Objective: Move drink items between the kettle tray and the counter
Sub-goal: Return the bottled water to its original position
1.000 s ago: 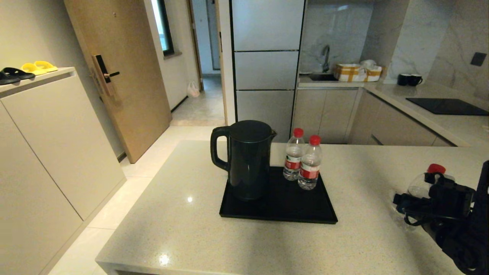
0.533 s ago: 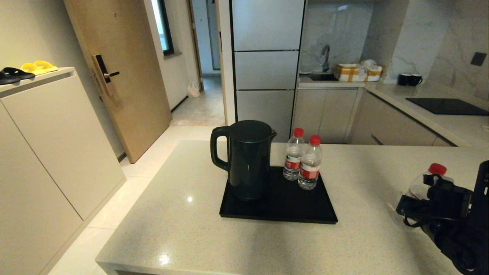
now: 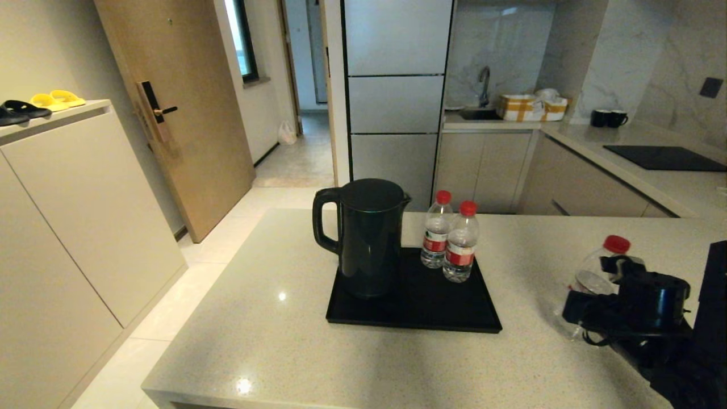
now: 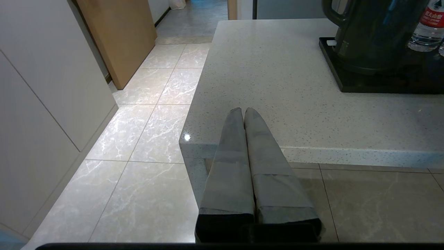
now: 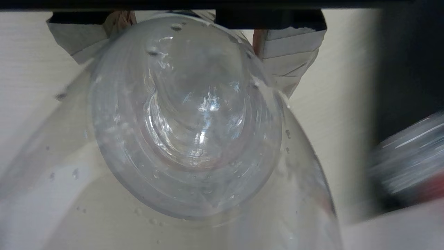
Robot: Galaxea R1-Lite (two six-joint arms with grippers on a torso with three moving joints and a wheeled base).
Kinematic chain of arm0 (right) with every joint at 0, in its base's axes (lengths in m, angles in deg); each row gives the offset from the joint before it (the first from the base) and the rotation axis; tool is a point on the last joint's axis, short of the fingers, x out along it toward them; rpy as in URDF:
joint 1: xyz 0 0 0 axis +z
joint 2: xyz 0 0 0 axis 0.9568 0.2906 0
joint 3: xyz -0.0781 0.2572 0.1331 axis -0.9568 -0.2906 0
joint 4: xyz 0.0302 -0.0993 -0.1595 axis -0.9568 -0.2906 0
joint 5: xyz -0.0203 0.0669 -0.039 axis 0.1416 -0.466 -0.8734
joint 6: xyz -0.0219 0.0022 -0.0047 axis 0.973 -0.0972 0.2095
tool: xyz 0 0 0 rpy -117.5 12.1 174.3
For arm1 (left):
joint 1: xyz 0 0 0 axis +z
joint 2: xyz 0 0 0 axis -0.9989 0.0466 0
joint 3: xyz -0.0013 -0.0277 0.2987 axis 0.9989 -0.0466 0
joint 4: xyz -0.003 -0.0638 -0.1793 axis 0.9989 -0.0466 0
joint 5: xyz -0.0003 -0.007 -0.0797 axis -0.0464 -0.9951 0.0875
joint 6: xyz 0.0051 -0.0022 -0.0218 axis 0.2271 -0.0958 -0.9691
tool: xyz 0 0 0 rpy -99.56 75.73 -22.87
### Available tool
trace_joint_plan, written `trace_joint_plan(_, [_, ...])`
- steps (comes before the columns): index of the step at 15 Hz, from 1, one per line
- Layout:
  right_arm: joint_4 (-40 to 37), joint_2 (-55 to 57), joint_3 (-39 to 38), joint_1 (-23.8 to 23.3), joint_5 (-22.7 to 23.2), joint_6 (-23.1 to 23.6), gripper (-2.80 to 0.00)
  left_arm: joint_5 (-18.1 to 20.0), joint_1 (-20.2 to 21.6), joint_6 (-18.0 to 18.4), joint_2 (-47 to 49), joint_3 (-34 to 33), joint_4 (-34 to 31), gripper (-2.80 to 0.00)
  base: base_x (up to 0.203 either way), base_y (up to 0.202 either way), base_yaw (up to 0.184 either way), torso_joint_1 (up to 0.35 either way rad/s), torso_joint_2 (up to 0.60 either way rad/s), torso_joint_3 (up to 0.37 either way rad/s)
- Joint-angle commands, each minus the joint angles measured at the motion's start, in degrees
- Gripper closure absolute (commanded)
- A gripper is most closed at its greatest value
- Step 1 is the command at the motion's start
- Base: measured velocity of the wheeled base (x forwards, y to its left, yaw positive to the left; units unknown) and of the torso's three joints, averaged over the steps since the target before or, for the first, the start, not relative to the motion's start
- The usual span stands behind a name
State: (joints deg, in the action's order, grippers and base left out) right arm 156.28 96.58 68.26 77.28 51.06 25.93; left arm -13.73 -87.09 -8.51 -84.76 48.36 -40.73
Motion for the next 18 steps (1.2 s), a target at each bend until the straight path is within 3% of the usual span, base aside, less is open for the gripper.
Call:
trace_joint_plan(1, [-0.8,-3.4,1.3,13.2,-1.8,1.5,0.00,-0.1,0.0,0.0,0.1,0.0,0.0,0.00,0.000,0.000,0.000,0.000,0.00,0.000])
trace_joint_plan(4, [-1.8,3.6,11.4,23.3,-11.6,8.5,0.00,0.0,0.0,0.0,0.1,0.0,0.0,0.00,0.000,0.000,0.000,0.000,0.00,0.000])
trace_joint_plan(6, [-3.1,5.5,17.0,25.7,-12.3,10.9,0.00,-0.1,0.0,0.0,0.1,0.0,0.0,0.00,0.000,0.000,0.000,0.000,0.00,0.000])
trace_joint_plan(13, [-19.3,8.2,35.5,26.1,-11.8,8.1,0.00,0.0,0.0,0.0,0.1,0.0,0.0,0.00,0.000,0.000,0.000,0.000,0.00,0.000])
trace_joint_plan(18, [-23.8,13.0,39.1,25.4,-10.0,5.5,0.00,-0.1,0.0,0.0,0.1,0.0,0.0,0.00,0.000,0.000,0.000,0.000,0.00,0.000])
